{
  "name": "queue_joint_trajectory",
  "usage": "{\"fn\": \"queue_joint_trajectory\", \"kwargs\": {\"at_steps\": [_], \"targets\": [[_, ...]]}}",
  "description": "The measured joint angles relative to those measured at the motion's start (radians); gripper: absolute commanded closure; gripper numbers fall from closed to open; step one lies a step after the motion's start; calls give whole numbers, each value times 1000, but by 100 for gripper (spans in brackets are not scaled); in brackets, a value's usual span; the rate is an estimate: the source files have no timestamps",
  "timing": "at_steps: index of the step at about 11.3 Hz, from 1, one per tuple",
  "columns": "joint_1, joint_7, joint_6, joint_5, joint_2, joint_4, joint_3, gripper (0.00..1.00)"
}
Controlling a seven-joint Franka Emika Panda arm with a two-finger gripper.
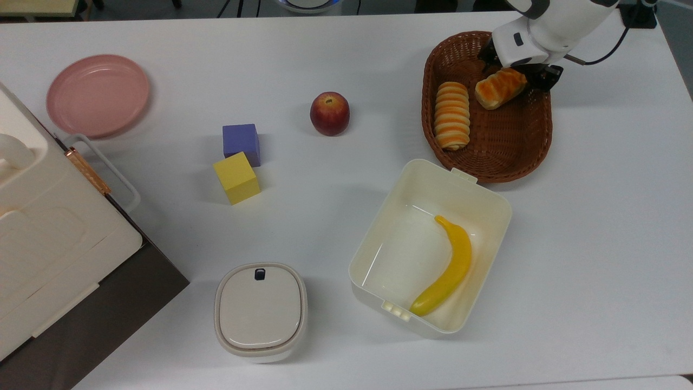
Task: Put the bread on the table
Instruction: 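Lower the gripper and grasp the orange-topped bread roll in the basket, then lift the roll out of the basket and lower it beside the apple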
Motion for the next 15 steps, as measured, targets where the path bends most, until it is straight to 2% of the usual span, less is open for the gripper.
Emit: {"fn": "queue_joint_trajectory", "kwargs": {"at_steps": [1,2,6,8,12,15], "targets": [[3,0,0,0,0,0,0,63],[4,0,10,0,0,-2,0,68],[-1,-29,18,-31,-14,3,-1,68],[-37,-98,-23,-35,-67,6,-4,68],[-173,-318,-138,-36,-179,28,-12,67],[-353,-596,-149,-57,-196,46,-19,64]]}}
